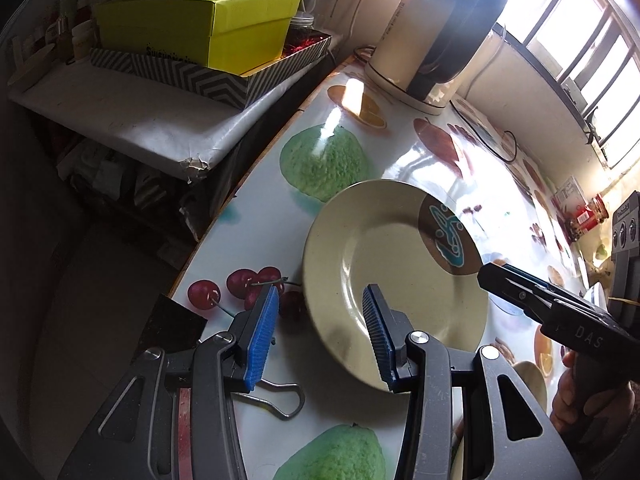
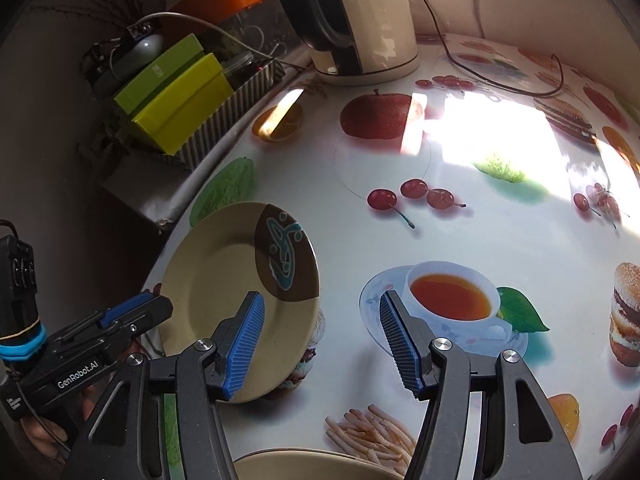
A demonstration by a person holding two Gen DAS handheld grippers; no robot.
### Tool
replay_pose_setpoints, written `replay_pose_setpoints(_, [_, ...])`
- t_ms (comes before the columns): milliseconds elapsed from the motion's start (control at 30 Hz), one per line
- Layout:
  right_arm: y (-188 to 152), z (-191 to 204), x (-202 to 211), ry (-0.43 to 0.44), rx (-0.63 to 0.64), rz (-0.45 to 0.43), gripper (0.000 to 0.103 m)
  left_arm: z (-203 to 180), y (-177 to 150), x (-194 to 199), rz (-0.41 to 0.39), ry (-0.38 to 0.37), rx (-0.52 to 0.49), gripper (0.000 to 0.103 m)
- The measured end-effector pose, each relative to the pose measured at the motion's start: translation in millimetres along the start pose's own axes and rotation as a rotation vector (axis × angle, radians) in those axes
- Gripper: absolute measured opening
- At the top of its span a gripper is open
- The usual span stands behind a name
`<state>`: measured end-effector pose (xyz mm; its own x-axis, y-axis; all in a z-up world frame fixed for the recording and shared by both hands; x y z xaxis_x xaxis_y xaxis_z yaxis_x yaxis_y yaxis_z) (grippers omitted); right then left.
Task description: Organize plates and bowls
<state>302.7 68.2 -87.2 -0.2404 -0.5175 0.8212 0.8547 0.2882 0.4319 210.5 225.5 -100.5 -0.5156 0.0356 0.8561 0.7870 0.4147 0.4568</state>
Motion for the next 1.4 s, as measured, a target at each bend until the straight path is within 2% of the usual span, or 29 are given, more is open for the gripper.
replay_pose_setpoints(233, [0,1,-10,0.016,0.003,0.02,0.05,-2,1,-4,-0.007,-0.012,-0.001,0.045])
replay_pose_setpoints(467, [1,2,-16,0.029,0.005,0.031,0.041,-1,0,-7,0.003,-0.011,0.005,0.038])
replay_pose_setpoints(600, [0,4,-19,0.038,0.003,0.037,0.032,-4,1,-9,0.005,-0.008,-0.004,0.031])
replay_pose_setpoints(933, [-1,7,-20,0.054,0.01,0.038,0.022,-6,1,-11,0.003,0.006,-0.017,0.027])
replay_pose_setpoints(1400, [-1,7,-17,0.05,0.005,0.031,0.022,-7,1,-7,-0.007,0.008,-0.022,0.027])
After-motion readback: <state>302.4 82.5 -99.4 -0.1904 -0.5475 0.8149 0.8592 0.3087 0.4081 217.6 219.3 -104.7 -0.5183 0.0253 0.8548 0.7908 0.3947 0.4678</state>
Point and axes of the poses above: each gripper's, at about its wrist camera, not at the fingertips, and x roughly against the way its jaws point, z to its left, y to its top, the point moved 7 cm from there along -x, roughly the way its jaws point, and after that the axes turned 3 degrees about y, right-handed, at the moved point
